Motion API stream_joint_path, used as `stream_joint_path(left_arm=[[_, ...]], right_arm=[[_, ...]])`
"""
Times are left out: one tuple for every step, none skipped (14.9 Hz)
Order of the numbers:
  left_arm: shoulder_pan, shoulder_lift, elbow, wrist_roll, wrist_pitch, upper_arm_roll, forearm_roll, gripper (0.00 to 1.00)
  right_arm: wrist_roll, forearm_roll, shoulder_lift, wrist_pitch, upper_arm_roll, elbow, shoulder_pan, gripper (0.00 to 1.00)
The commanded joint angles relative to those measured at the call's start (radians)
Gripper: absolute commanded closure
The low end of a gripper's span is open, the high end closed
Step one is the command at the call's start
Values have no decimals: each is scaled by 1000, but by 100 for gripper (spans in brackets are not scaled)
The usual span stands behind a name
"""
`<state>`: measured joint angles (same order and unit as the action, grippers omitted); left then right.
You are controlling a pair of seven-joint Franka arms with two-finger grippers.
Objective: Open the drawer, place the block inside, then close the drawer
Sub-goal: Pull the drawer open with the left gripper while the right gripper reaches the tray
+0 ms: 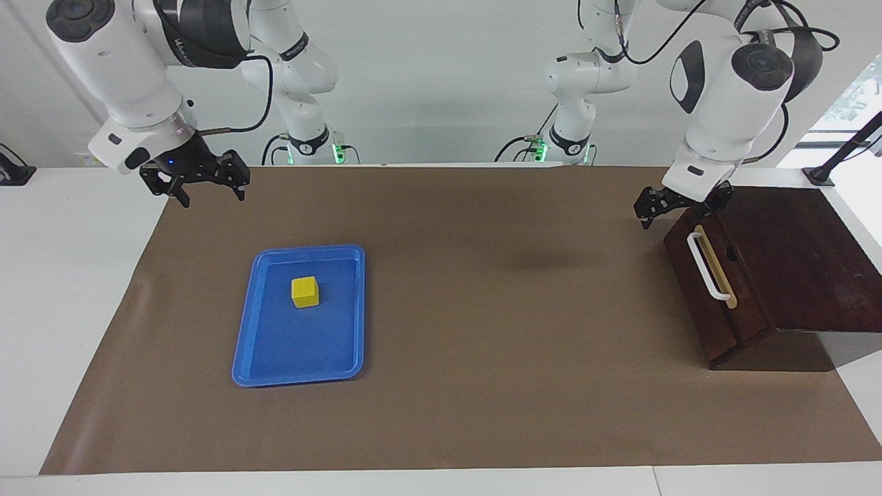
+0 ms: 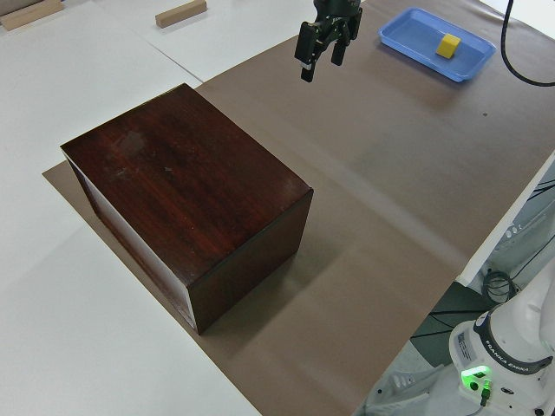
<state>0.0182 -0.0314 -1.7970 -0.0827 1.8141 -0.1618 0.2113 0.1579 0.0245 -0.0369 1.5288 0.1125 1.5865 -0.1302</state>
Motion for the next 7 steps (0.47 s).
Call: stream_joint_path(left_arm=[[-11, 7, -110, 30, 144, 5, 98, 0], [-11, -13, -125, 31, 186, 5, 129, 0], [-8, -28, -142, 31, 223, 4, 184, 0], [-1, -44, -151, 32, 256, 4, 235, 0], [3, -57, -153, 32, 287, 5, 259, 0], [11, -77, -154, 37, 316, 5, 275, 0], [35, -82, -162, 52, 349, 5, 276, 0]], right_arm=[[3, 2, 12, 1, 15, 10, -29, 0], [6, 0, 14, -1, 15, 13, -34, 0], [6, 0, 14, 1, 15, 16, -34, 0], [-1, -1, 18, 2, 13, 27, -34, 0], [-6, -5, 23, 8, 15, 45, -34, 0], [-20, -14, 37, 20, 13, 71, -34, 0], [-52, -30, 44, 40, 13, 101, -35, 0]])
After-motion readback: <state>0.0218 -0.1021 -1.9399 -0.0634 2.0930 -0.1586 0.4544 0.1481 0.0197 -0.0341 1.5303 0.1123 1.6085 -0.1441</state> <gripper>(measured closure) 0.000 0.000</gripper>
